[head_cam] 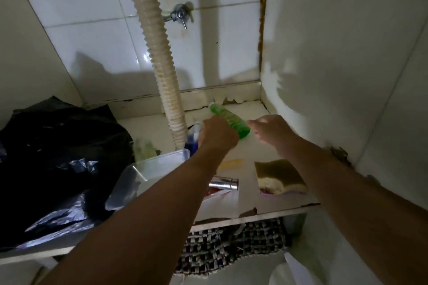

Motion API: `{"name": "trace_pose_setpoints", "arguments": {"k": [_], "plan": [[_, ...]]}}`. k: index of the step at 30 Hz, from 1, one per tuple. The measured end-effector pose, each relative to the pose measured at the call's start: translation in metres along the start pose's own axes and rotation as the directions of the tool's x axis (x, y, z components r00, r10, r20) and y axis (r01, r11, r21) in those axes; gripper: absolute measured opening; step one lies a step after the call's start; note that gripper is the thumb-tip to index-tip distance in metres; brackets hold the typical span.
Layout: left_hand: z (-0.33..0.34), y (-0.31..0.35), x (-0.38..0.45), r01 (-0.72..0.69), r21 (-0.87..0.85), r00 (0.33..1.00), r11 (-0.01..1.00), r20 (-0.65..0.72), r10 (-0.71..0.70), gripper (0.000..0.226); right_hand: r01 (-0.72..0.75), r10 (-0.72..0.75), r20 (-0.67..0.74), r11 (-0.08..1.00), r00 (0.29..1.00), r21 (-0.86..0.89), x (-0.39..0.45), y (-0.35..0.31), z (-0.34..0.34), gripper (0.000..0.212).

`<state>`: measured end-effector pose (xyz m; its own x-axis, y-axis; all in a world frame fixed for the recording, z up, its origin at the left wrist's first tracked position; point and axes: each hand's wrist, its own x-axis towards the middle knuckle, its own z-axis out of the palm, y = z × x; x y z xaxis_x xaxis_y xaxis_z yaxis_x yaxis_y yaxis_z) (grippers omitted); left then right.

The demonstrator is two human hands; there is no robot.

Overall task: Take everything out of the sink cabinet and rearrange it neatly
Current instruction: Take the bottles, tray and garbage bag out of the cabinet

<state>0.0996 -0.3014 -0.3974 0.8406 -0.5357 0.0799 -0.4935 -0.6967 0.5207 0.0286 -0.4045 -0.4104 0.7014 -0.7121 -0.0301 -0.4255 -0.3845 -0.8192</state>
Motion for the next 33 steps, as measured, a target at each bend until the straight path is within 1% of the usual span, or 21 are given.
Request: {"name": "trace_pose_setpoints", "arguments": {"k": [1, 2, 4, 6, 8, 10, 12, 15, 17, 20, 22, 25, 27, 29, 32, 33], "plan": [[0.003, 0.004, 0.012, 0.005, 0.018, 1.0, 1.0, 0.004, -0.005, 0.03, 0.007, -0.006, 0.006, 0.995, 1.0, -0.095, 0.017, 0.0, 0.006, 0.031], [0.007, 0.005, 0.023, 0.01, 0.045, 1.0, 0.999, 0.012, -0.01, 0.032, 0.008, -0.005, 0.02, 0.989, 1.0, -0.146, 0.034, 0.001, 0.012, 0.033], [0.016, 0.001, 0.043, 0.013, 0.108, 1.0, 0.994, 0.009, -0.014, 0.03, 0.045, -0.036, 0.041, 0.965, 0.999, -0.26, 0.06, 0.002, 0.022, 0.04], [0.024, -0.005, 0.059, 0.011, 0.149, 1.0, 0.989, -0.013, -0.009, 0.026, 0.058, -0.05, 0.035, 0.957, 0.998, -0.283, 0.08, 0.003, 0.03, 0.042], [0.033, -0.008, 0.072, 0.014, 0.167, 1.0, 0.986, -0.015, -0.011, 0.026, 0.031, -0.017, 0.055, 0.966, 0.998, -0.258, 0.093, 0.004, 0.037, 0.043], [0.04, -0.008, 0.082, 0.028, 0.166, 0.999, 0.986, -0.028, -0.023, 0.025, 0.006, 0.025, 0.114, 0.965, 0.993, -0.263, 0.102, 0.007, 0.045, 0.043], [0.042, -0.008, 0.088, 0.069, 0.162, 0.995, 0.984, -0.083, -0.056, 0.023, -0.036, 0.077, 0.142, 0.962, 0.987, -0.27, 0.106, 0.01, 0.051, 0.044], [0.043, -0.01, 0.099, 0.074, 0.211, 0.987, 0.975, -0.156, -0.041, 0.025, -0.06, 0.105, 0.167, 0.965, 0.98, -0.256, 0.11, 0.013, 0.048, 0.057], [0.046, -0.009, 0.104, 0.056, 0.236, 0.99, 0.97, -0.14, -0.024, 0.021, -0.088, 0.144, 0.197, 0.959, 0.97, -0.269, 0.103, 0.016, 0.037, 0.067], [0.048, -0.009, 0.113, 0.051, 0.284, 0.991, 0.958, -0.131, -0.014, 0.019, -0.078, 0.19, 0.256, 0.917, 0.948, -0.392, 0.093, 0.023, 0.021, 0.068], [0.049, -0.008, 0.119, 0.055, 0.29, 0.993, 0.956, -0.114, -0.022, 0.021, -0.056, 0.201, 0.252, 0.872, 0.947, -0.486, 0.09, 0.027, 0.015, 0.066], [0.048, -0.006, 0.129, 0.08, 0.243, 0.995, 0.967, -0.076, -0.063, 0.036, -0.044, 0.188, 0.203, 0.829, 0.961, -0.557, 0.089, 0.036, 0.017, 0.064], [0.049, -0.008, 0.136, 0.099, 0.205, 0.995, 0.974, -0.029, -0.095, 0.046, -0.015, 0.14, 0.155, 0.785, 0.978, -0.62, 0.083, 0.043, 0.025, 0.065], [0.05, -0.011, 0.139, 0.149, 0.134, 0.989, 0.98, -0.025, -0.146, 0.055, -0.014, 0.098, 0.09, 0.752, 0.991, -0.659, 0.078, 0.048, 0.029, 0.073], [0.053, -0.009, 0.138, 0.229, 0.004, 0.972, 0.973, -0.06, -0.228, 0.086, -0.074, 0.116, 0.025, 0.772, 0.993, -0.631, 0.078, 0.053, 0.028, 0.083], [0.053, -0.007, 0.135, 0.238, -0.021, 0.968, 0.971, -0.073, -0.238, 0.092, -0.09, 0.118, 0.004, 0.774, 0.993, -0.626, 0.077, 0.053, 0.029, 0.084]]}}
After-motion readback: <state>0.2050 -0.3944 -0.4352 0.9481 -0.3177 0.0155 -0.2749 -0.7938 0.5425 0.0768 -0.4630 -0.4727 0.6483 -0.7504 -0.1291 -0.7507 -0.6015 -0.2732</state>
